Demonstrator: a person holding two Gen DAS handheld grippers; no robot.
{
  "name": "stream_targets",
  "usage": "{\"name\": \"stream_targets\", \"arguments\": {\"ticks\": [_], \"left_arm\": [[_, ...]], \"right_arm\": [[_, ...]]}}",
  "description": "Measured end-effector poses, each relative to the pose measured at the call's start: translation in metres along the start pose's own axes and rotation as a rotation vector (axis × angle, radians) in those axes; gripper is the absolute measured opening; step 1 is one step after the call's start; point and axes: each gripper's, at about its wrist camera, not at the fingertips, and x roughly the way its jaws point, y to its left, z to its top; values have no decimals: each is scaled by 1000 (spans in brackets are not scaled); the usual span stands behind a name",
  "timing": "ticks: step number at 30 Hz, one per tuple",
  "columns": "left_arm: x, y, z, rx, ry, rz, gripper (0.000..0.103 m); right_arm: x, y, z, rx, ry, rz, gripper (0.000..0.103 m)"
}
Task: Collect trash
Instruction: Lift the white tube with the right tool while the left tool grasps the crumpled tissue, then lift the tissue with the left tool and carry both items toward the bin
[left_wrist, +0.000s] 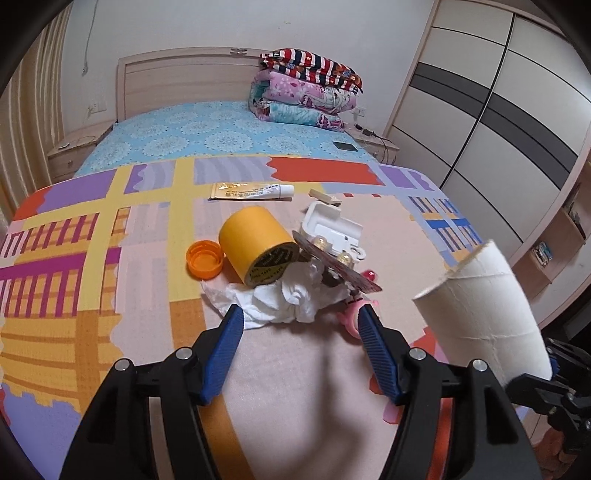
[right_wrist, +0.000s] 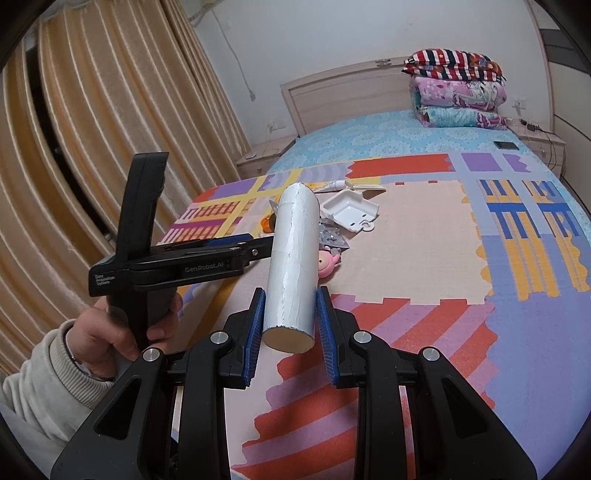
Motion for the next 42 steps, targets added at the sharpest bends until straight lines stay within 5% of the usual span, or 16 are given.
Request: {"name": "stream_targets", "arguments": {"ticks": [5,8,17,30,42], "left_arm": [[11,4,6,-2,-1,2,59],[20,3,7,4,21,-8,35],[27,3,6,7,37,-17,9],[-31,-8,-12,13,-10,-43,8],[-100,-28,-64,11,-54,-83,8]], "right_arm": [[-2,-6,-1,8,0,-11,28],[-1,-9,-2,15,1,-16,28],[-1,-10,-3,18,1,-17,28],[-32,8,-10,-5,-35,-16,28],[-62,26,-38,-29,-38,-19,28]]}}
